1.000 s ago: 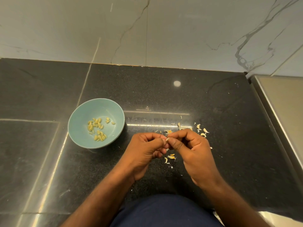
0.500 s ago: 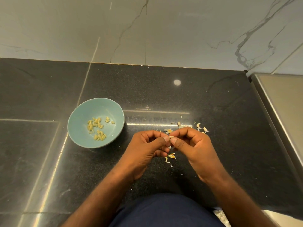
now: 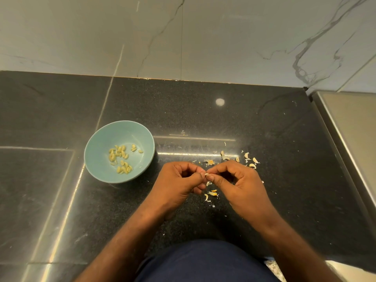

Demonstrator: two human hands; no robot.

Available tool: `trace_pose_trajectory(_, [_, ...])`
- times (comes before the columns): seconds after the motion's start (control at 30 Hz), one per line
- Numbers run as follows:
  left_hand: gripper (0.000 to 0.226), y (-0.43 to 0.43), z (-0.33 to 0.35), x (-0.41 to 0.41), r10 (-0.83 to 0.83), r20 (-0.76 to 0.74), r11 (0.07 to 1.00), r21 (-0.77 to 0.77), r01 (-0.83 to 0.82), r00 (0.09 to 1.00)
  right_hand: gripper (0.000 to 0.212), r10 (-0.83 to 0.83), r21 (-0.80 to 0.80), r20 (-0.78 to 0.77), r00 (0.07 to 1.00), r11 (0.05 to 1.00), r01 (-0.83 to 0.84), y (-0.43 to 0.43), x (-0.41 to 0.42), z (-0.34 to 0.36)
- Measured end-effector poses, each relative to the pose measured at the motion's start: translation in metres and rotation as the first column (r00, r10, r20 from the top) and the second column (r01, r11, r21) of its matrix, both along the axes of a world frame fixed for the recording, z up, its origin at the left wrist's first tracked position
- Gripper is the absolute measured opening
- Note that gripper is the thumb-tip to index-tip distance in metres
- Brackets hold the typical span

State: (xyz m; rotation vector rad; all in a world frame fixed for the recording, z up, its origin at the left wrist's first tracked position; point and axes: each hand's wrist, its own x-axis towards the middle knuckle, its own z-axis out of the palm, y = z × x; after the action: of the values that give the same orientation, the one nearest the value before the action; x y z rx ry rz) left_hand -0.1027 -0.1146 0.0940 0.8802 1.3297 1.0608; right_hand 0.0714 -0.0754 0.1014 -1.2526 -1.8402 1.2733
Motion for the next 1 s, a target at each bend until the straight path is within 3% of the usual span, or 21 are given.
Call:
trace_pose_trajectory(0.47, [0.009,0.000,-0.001,0.005,0.036,0.025,0.999,-0.001,-0.036,0.999,0.013,-0.051,-0.089,-0.112,0.992,0.995,0.041,-0.004,-0.007,-0.001])
trace_pose_trajectory(0.6, [0.013,-0.001,-0.002,0.007,0.017,-0.037,1.000,-0.010,-0.018,0.999,0.015,-0.125,-0.228,-0.299,0.946,0.972,0.056,-0.003,-0.008,0.001])
trace_pose_trajectory(0.7, [0.023,-0.001,-0.003,0.009,-0.019,-0.112,1.000,0.010,0.020,0.994,0.013,-0.150,-0.407,-0.497,0.855,0.910,-0.076,-0.002,-0.007,0.008])
trace_pose_trajectory(0.77, [0.027,-0.002,-0.002,0.009,-0.038,-0.123,0.999,-0.001,0.038,0.992,0.010,-0.156,-0.483,-0.551,0.820,0.861,-0.160,-0.001,-0.006,0.009])
trace_pose_trajectory(0.87, [0.024,-0.002,-0.003,0.009,-0.115,-0.105,0.993,-0.031,0.112,0.988,0.011,-0.225,-0.511,-0.392,0.892,0.859,-0.008,0.001,-0.009,0.002])
trace_pose_trajectory(0.93, [0.023,-0.002,-0.004,0.008,-0.148,-0.108,0.989,-0.037,0.145,0.983,0.008,-0.281,-0.421,-0.218,0.935,0.891,0.170,0.003,-0.009,-0.005])
trace_pose_trajectory(1.0, [0.018,-0.002,-0.005,0.006,-0.119,-0.125,0.993,-0.025,0.117,0.985,0.009,-0.297,-0.352,-0.139,0.945,0.907,0.233,0.005,-0.005,-0.009])
